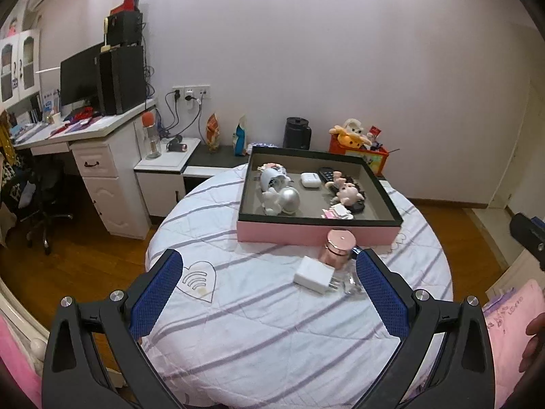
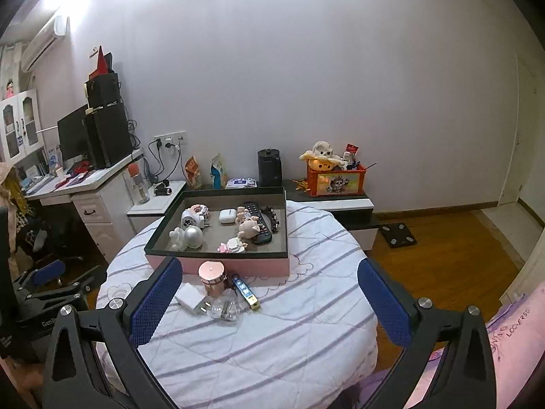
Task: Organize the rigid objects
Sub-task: 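Withdraw both tools from the box toward the remaining items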
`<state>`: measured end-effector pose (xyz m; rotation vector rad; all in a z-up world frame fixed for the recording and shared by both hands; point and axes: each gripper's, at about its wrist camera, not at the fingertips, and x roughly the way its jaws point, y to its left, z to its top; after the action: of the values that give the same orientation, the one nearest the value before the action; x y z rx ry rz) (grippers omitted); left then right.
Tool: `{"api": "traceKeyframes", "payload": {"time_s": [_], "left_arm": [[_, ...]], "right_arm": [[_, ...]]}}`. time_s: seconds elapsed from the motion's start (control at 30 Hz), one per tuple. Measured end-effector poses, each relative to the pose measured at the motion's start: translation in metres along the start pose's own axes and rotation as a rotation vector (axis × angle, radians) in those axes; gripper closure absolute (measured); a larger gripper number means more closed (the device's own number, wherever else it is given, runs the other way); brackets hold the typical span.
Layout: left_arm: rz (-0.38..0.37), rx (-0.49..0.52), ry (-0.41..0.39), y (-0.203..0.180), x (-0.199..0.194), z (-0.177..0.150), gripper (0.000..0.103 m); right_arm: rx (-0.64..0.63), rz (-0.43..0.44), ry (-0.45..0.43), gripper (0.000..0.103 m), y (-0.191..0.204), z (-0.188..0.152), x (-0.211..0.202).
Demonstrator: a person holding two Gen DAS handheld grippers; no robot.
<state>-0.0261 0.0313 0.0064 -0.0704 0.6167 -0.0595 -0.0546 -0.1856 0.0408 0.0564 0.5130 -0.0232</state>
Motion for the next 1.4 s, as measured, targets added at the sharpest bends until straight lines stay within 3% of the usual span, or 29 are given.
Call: {"api": "traceKeyframes", "payload": {"time_s": [0.43,1.4], "left_arm": [[-0.007,0.001,-0.011,-0.001,-0.02,-0.009,0.0],[-0.003,-0.009,0.024,0.003,-0.004,-0.015,0.0]], "right_arm": [[-0.006,0.0,-0.019,0.0,0.004,-0.01,-0.015],[-0.012,-0.007,0.012,0.0,0.004,-0.015,-0.001]]}}
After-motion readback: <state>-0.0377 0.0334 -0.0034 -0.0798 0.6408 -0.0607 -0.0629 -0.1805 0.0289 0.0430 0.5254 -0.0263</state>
